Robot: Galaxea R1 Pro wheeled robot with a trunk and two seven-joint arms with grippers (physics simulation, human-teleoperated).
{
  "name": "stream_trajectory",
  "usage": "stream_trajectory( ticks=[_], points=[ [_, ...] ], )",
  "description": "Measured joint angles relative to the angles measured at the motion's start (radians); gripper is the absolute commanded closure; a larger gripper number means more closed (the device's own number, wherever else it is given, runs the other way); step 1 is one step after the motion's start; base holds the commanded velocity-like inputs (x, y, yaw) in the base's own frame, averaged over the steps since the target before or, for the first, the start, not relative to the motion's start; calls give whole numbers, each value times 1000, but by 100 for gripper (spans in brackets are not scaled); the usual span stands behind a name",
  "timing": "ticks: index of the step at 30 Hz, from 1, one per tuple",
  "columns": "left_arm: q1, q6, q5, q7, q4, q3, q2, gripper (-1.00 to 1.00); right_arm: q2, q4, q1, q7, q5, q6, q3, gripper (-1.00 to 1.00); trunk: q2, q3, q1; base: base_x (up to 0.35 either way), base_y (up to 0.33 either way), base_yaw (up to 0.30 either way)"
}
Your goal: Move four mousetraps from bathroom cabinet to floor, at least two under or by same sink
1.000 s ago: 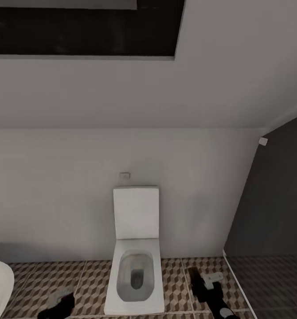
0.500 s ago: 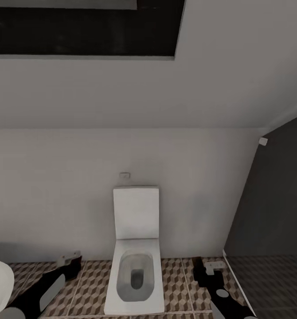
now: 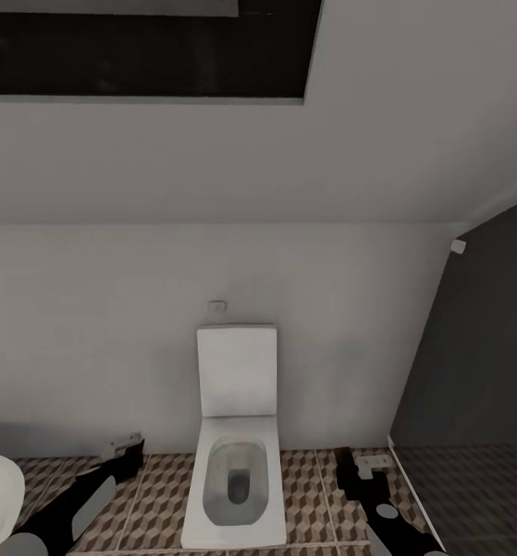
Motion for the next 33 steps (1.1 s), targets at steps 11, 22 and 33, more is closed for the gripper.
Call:
stream_trajectory(
  ticks=[11,22,33],
  points=[
    [0,-20,-2,2,5,-1,-1,100,0,1,0,-4,0,-3,1,100,0,0,0,0,0,115],
    [0,-21,-2,1,6,-1,-3,100,0,1,0,-4,0,-3,1,100,0,0,0,0,0,3],
    [0,-20,-33,6,6,-1,-5,100,0,1,0,-2,0,-4,1,100,0,0,0,145,0,0]
  ],
)
